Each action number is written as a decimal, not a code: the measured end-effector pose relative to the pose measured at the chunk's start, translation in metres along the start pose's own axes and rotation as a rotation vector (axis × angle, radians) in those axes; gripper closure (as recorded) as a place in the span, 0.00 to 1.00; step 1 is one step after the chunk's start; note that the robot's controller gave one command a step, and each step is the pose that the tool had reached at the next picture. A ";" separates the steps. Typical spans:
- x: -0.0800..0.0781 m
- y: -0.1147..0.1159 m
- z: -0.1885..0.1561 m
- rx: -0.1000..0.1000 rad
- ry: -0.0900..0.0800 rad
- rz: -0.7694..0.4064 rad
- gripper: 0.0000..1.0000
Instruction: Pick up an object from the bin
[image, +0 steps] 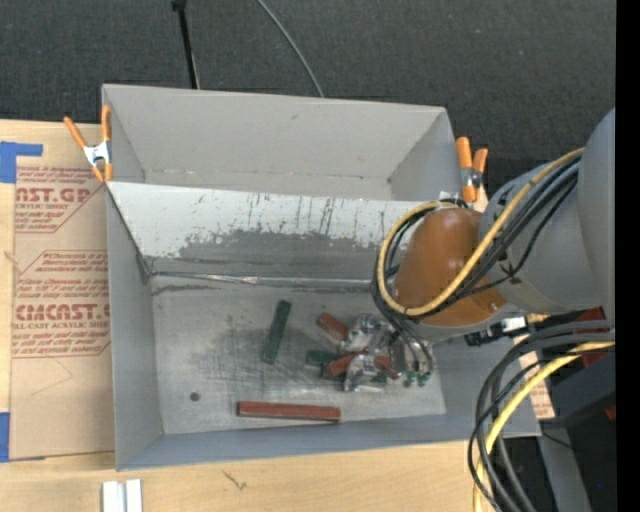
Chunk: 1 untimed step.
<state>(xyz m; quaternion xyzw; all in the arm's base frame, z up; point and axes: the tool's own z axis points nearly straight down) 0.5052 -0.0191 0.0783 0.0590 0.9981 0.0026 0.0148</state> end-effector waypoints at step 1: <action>-0.010 0.023 -0.195 0.006 0.032 -0.030 1.00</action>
Offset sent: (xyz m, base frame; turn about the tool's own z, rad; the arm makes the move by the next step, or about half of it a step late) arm 0.0000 0.0000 0.0000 0.0000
